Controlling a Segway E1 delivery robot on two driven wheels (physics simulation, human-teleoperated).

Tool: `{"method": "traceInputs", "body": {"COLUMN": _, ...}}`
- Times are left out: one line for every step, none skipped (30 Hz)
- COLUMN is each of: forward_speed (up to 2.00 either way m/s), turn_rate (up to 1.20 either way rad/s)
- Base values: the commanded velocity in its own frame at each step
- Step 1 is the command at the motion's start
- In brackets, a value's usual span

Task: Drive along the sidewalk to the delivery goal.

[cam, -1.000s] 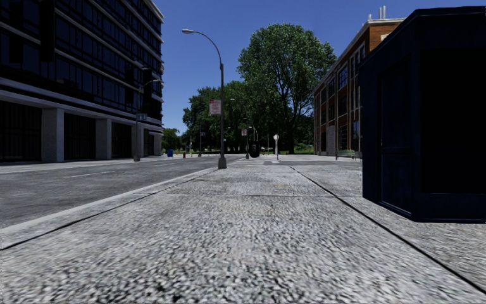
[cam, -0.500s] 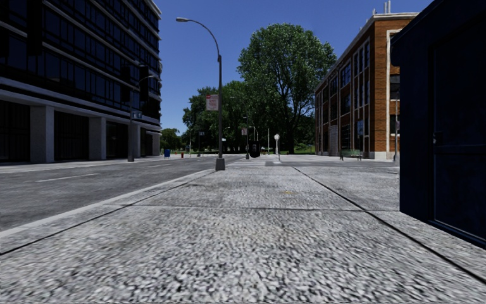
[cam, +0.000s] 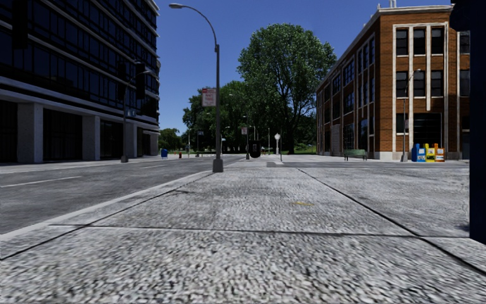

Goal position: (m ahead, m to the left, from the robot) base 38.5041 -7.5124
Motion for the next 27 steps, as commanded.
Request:
{"method": "traceInputs", "body": {"forward_speed": 2.0, "turn_rate": 0.0}}
{"method": "traceInputs", "body": {"forward_speed": 2.0, "turn_rate": 0.0}}
{"method": "traceInputs", "body": {"forward_speed": 2.0, "turn_rate": 0.0}}
{"method": "traceInputs", "body": {"forward_speed": 2.0, "turn_rate": 0.0}}
{"method": "traceInputs", "body": {"forward_speed": 2.0, "turn_rate": 0.0}}
{"method": "traceInputs", "body": {"forward_speed": 2.0, "turn_rate": 0.0}}
{"method": "traceInputs", "body": {"forward_speed": 2.0, "turn_rate": 0.0}}
{"method": "traceInputs", "body": {"forward_speed": 2.0, "turn_rate": 0.0}}
{"method": "traceInputs", "body": {"forward_speed": 2.0, "turn_rate": 0.0}}
{"method": "traceInputs", "body": {"forward_speed": 2.0, "turn_rate": 0.0}}
{"method": "traceInputs", "body": {"forward_speed": 2.0, "turn_rate": 0.0}}
{"method": "traceInputs", "body": {"forward_speed": 2.0, "turn_rate": 0.0}}
{"method": "traceInputs", "body": {"forward_speed": 2.0, "turn_rate": 0.0}}
{"method": "traceInputs", "body": {"forward_speed": 2.0, "turn_rate": 0.0}}
{"method": "traceInputs", "body": {"forward_speed": 2.0, "turn_rate": 0.0}}
{"method": "traceInputs", "body": {"forward_speed": 2.0, "turn_rate": 0.0}}
{"method": "traceInputs", "body": {"forward_speed": 2.0, "turn_rate": 0.0}}
{"method": "traceInputs", "body": {"forward_speed": 2.0, "turn_rate": 0.0}}
{"method": "traceInputs", "body": {"forward_speed": 2.0, "turn_rate": 0.0}}
{"method": "traceInputs", "body": {"forward_speed": 2.0, "turn_rate": 0.0}}
{"method": "traceInputs", "body": {"forward_speed": 2.0, "turn_rate": 0.0}}
{"method": "traceInputs", "body": {"forward_speed": 2.0, "turn_rate": 0.0}}
{"method": "traceInputs", "body": {"forward_speed": 2.0, "turn_rate": 0.0}}
{"method": "traceInputs", "body": {"forward_speed": 2.0, "turn_rate": 0.0}}
{"method": "traceInputs", "body": {"forward_speed": 2.0, "turn_rate": 0.0}}
{"method": "traceInputs", "body": {"forward_speed": 2.0, "turn_rate": 0.0}}
{"method": "traceInputs", "body": {"forward_speed": 2.0, "turn_rate": 0.0}}
